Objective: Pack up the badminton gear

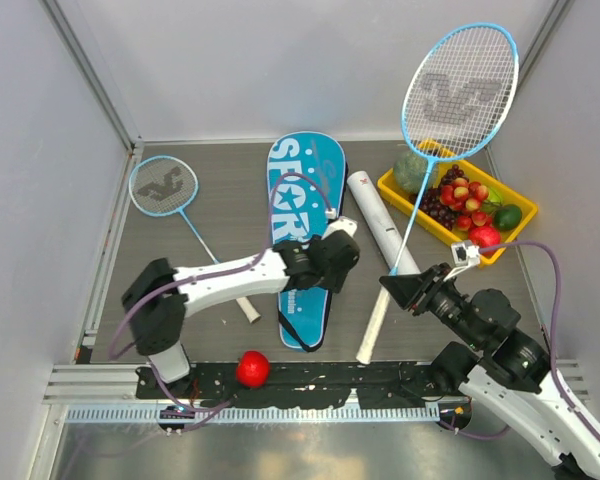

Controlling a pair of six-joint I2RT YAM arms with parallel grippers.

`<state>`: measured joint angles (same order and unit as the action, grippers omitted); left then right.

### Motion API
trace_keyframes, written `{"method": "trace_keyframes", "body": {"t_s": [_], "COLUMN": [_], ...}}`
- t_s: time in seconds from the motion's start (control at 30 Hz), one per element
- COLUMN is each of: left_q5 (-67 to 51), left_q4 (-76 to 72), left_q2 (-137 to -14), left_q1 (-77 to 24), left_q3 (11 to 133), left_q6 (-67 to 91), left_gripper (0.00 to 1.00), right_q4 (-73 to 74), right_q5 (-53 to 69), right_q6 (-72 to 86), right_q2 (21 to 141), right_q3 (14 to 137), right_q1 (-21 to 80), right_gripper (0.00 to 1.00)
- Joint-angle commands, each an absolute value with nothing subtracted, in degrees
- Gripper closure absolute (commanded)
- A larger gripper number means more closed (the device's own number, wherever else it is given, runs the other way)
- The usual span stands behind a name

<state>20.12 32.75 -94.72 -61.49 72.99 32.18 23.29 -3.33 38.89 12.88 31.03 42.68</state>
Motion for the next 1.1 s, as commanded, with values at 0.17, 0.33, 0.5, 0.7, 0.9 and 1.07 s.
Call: {"method": "trace_keyframes", "body": {"t_s": [0.17,0.33,0.5,0.7,0.9,1.07], "left_q5": [22.7,22.3,22.3,22.1,22.7,21.7], "left_q4": [32.4,31.7,32.3,31.4,30.5,28.1], "left_q2": [-107.0,-109.4,-112.6,-113.6,-110.0,-103.9], "left_q1": [-63.5,-63.5,-63.4,-63.5,-63.5,-63.2], "left_q3": [80.2,79.2,79.3,77.3,75.2,70.9], "left_q6": [34.8,35.8,36.2,37.7,38.4,40.2], "left_gripper": [0.45,0.46,0.46,0.59,1.00,1.00], "right_q4": [30.4,31.5,31.6,31.8,31.6,29.7], "right_q5": [-10.7,-12.9,-13.1,-13.1,-12.9,-10.2], "right_q6": [36.1,36.2,36.4,36.7,36.7,38.0], "right_q2": [5.7,2.9,2.6,2.3,2.5,3.6], "right_q3": [36.0,36.6,37.4,37.6,36.7,33.3], "right_q1": [42.9,42.8,42.9,42.9,42.8,42.9], "right_gripper": [0.95,0.95,0.95,0.95,0.95,0.95]}}
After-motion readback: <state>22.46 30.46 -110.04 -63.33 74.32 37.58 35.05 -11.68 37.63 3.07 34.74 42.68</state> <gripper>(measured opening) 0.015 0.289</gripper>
